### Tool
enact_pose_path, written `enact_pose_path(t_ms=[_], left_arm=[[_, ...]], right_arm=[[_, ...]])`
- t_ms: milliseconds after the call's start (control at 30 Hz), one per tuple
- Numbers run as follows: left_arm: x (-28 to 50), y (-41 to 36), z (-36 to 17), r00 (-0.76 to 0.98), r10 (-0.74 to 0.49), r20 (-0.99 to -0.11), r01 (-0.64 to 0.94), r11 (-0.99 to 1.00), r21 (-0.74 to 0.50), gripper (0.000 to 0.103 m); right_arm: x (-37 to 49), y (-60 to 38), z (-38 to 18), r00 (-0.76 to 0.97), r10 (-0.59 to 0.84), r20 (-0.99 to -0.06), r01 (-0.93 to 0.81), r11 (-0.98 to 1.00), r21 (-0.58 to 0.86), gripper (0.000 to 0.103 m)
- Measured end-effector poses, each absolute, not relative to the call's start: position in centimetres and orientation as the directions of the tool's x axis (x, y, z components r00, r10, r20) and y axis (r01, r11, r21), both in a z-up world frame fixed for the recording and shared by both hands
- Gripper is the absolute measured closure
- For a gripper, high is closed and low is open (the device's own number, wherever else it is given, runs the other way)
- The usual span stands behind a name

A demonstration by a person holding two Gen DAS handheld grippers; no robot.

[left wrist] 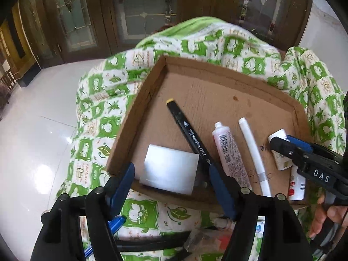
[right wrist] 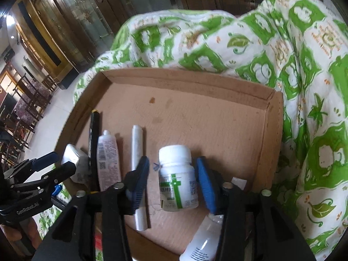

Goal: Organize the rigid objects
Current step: 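Withdraw both tools from the tray toward the remaining loose items, then grasp the black clear-barrel pen with the left tool while the right tool grasps the red-filled tube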

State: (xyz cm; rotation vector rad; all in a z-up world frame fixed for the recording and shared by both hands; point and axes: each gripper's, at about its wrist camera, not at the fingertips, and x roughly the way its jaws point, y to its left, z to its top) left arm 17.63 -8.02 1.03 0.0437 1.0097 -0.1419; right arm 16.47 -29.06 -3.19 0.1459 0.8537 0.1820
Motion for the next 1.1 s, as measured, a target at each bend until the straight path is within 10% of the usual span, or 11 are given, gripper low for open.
enact_pose_path(t_ms=[500,1100], left_arm=[[6.6,-4.2,-0.9,0.492,-0.098,-0.865,0.041,0.995,-0.089,0.022],[2.9,-0.2,-2.0,0.489,-0.15,-0.859,-0.152,0.955,-0.253,0.008]], right_arm=[[9.6,-29.3,-0.6,0.73,0.301,-0.613,-0.16,0.948,0.275,0.02],[2.9,-30.3,-4.0,0.464,0.563,-0.684,-0.16,0.813,0.56,0.009]])
